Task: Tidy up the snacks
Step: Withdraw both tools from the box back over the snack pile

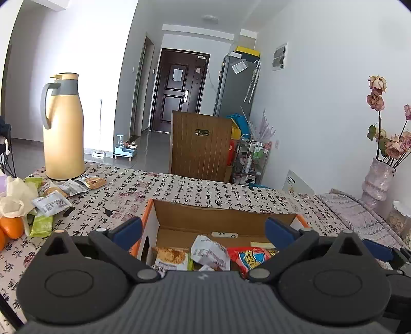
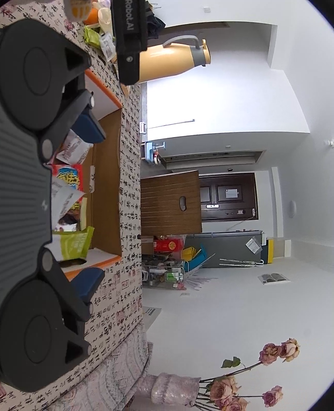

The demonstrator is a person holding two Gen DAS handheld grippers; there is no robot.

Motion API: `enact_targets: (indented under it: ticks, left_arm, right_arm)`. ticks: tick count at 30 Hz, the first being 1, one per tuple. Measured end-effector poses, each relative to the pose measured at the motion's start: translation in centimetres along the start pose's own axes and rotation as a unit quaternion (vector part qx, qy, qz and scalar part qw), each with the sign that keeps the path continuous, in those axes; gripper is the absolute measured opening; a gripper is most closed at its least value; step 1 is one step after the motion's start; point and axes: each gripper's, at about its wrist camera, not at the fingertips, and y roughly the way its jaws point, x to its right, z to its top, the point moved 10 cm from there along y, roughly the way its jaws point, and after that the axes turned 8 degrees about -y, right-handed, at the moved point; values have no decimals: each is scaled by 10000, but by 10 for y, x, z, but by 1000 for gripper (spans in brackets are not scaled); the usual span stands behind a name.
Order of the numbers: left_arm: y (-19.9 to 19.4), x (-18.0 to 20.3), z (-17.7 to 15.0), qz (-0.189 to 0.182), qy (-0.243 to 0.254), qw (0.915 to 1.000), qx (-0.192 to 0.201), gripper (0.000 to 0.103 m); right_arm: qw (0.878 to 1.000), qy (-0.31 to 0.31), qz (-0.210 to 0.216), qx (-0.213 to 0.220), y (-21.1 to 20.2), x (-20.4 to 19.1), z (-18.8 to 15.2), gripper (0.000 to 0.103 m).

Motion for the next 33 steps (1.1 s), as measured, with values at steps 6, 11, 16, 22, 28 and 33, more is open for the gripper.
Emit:
enact_targets:
  ticks: [6, 11, 16, 22, 28, 33]
  left_arm:
    - [-25, 6, -8, 40, 79, 10000, -5, 103]
    - [-44, 10, -20, 76, 158, 9998, -38, 103]
    - [-57, 12, -38, 148, 177, 9997, -129, 103]
    - [-64, 11, -67, 211, 229, 9988, -367, 103]
    - [-69, -2, -93, 348, 252, 9973, -601, 103]
    - [-74, -17, -116, 511, 199, 9950, -836, 103]
  right_arm:
    - [9999, 20, 30, -98, -27, 8, -16, 103]
    - [9998, -27, 4, -187, -50, 17, -31, 103]
    - [9995, -162, -49, -273, -72, 30, -48, 103]
    - [9984, -318, -150, -446, -92, 48, -72, 103]
    - [9963, -393, -282, -709, -104, 71, -102, 103]
    - [9939, -451, -359, -939, -109, 90, -124, 103]
